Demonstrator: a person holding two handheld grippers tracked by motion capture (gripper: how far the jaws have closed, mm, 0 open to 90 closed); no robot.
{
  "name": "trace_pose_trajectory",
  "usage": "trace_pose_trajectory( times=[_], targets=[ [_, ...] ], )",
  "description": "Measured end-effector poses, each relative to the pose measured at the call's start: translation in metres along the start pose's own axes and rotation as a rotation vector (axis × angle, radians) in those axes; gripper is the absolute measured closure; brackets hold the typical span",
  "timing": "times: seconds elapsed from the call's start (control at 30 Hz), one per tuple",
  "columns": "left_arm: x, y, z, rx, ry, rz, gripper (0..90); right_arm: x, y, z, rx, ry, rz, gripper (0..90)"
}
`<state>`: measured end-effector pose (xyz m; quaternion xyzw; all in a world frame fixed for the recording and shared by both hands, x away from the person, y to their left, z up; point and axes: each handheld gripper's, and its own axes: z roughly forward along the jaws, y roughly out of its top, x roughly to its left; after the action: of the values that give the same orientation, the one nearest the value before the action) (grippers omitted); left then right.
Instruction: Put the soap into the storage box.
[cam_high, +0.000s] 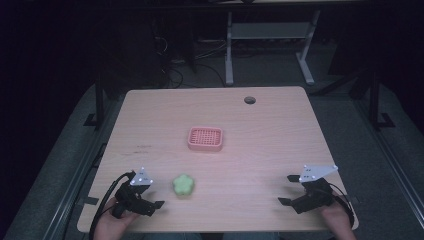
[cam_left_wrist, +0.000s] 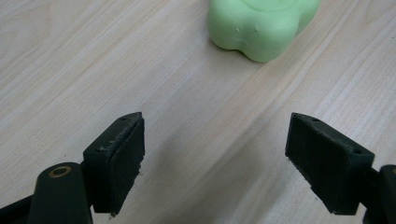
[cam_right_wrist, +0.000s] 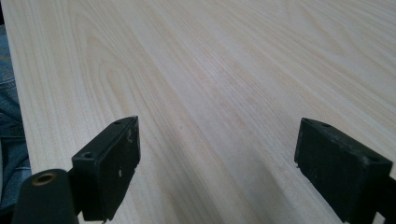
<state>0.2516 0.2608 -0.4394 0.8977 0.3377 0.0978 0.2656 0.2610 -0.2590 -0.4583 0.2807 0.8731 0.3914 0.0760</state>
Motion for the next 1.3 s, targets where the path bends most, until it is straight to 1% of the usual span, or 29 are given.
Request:
trace_pose_trajectory(
  times=[0.33,0.4,0.77,0.83,1.3],
  targets=[
    [-0.0024,0.0012,0.0004,-0.003,0.0,0.005,19.9,0.0007,0.0004,-0.0002,-0.002,-0.002,0.002,13.8],
    [-0.0023,0.0021,0.001,0.003,-0.002,0.014,19.9,0.0006,0.0003,-0.0001,-0.001,-0.001,0.002,13.8],
    [-0.004,0.0031,0.0025,0.007,-0.002,0.012,19.9,0.0008,0.0003,-0.0005,-0.002,-0.001,0.004,13.8],
    [-0.0041,0.0034,0.0027,0.008,-0.002,0.019,19.9,0.0005,0.0001,-0.0007,-0.004,-0.001,0.004,13.8],
    [-0.0068,0.0079,0.0049,0.012,-0.005,0.024,19.8,0.0006,0.0001,-0.0008,-0.004,-0.001,0.004,13.8]
  ],
)
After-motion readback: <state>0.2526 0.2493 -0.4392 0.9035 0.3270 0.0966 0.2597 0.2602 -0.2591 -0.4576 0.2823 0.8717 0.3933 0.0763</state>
